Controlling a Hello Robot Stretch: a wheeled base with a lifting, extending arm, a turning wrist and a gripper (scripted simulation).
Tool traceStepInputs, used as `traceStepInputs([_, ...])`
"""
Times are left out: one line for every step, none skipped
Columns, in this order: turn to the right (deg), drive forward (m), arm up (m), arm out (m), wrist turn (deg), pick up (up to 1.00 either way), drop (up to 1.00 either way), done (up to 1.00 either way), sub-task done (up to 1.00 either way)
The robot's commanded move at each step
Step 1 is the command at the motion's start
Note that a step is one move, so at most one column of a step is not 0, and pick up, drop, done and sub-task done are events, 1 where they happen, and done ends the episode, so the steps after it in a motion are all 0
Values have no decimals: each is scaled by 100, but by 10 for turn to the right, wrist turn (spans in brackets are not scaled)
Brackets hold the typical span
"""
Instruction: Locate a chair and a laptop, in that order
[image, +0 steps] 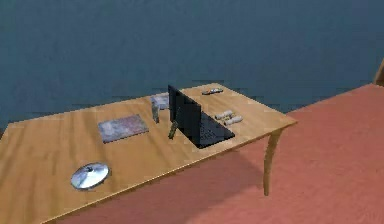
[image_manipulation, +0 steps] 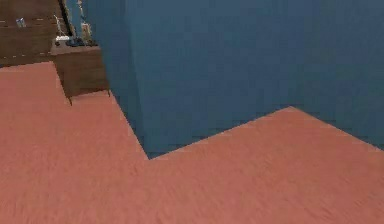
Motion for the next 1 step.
traceStepInputs([0,0,0,0,0,0,0,100,0])
